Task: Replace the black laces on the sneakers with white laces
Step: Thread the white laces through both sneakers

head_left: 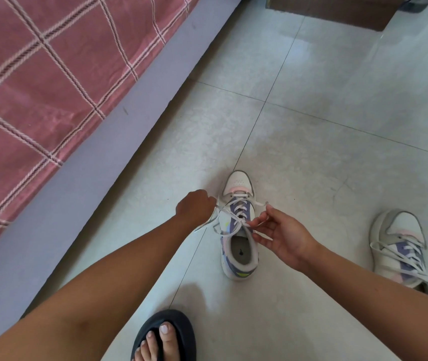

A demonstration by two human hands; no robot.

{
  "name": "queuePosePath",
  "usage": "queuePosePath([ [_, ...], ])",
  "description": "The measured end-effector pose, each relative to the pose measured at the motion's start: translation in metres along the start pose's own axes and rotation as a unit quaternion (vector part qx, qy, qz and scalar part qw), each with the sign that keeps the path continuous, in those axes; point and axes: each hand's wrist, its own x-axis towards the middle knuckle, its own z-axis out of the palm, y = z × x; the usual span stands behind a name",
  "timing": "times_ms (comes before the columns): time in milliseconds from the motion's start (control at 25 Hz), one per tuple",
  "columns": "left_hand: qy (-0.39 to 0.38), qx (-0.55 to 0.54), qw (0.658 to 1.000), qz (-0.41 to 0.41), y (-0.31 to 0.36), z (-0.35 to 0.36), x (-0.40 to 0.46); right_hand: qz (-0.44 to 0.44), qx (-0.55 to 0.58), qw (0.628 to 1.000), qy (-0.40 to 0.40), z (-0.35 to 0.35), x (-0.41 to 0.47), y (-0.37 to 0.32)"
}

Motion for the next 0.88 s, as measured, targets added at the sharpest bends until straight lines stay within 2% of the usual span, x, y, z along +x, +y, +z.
queuePosePath([
  [40, -0.034, -0.088, 0.994, -0.047, 0.004, -0.004, 0.001, -0.005, 0.01, 1.0, 0.003, 0.001, 0.001, 0.0],
  [80, -0.057, -0.118, 0.989, -0.064, 0.005, -0.006, 0.001, -0.006, 0.025, 1.0, 0.004, 0.002, 0.002, -0.001],
  [120, -0.064, -0.07, 0.994, -0.045, 0.003, -0.008, 0.004, -0.005, 0.036, 0.999, 0.004, 0.003, 0.002, -0.002],
  [160, -0.062, 0.03, 0.997, -0.04, 0.0, -0.008, 0.005, -0.002, 0.034, 0.999, 0.004, 0.003, 0.003, -0.003],
  [240, 0.0, 0.169, 0.986, 0.003, -0.008, -0.01, 0.002, 0.005, 0.001, 1.0, 0.004, 0.004, 0.004, -0.003],
  [320, -0.007, 0.119, 0.993, -0.016, -0.009, -0.003, 0.003, 0.006, -0.02, 1.0, 0.005, 0.004, 0.005, -0.003],
  [360, -0.027, 0.01, 0.998, -0.057, -0.006, -0.004, 0.004, 0.007, -0.024, 1.0, 0.005, 0.004, 0.006, -0.003],
  [440, -0.09, -0.108, 0.986, -0.091, -0.004, -0.006, 0.012, 0.01, -0.03, 0.999, 0.004, 0.004, 0.006, -0.003],
  [480, -0.103, -0.097, 0.987, -0.075, -0.006, -0.007, 0.013, 0.011, -0.033, 0.999, 0.002, 0.003, 0.006, -0.002],
  [560, -0.091, 0.027, 0.995, -0.013, -0.012, -0.008, 0.017, 0.016, -0.038, 0.999, -0.004, 0.0, 0.005, 0.0],
  [640, -0.046, 0.104, 0.993, -0.019, -0.022, -0.006, 0.018, 0.021, -0.044, 0.999, -0.007, -0.002, 0.005, 0.001],
  [800, -0.044, 0.103, 0.992, -0.057, -0.021, -0.006, 0.016, 0.028, -0.065, 0.997, -0.013, 0.0, 0.008, -0.003],
  [880, -0.056, 0.052, 0.996, -0.054, -0.016, -0.007, 0.015, 0.024, -0.117, 0.993, -0.012, 0.005, 0.009, -0.004],
])
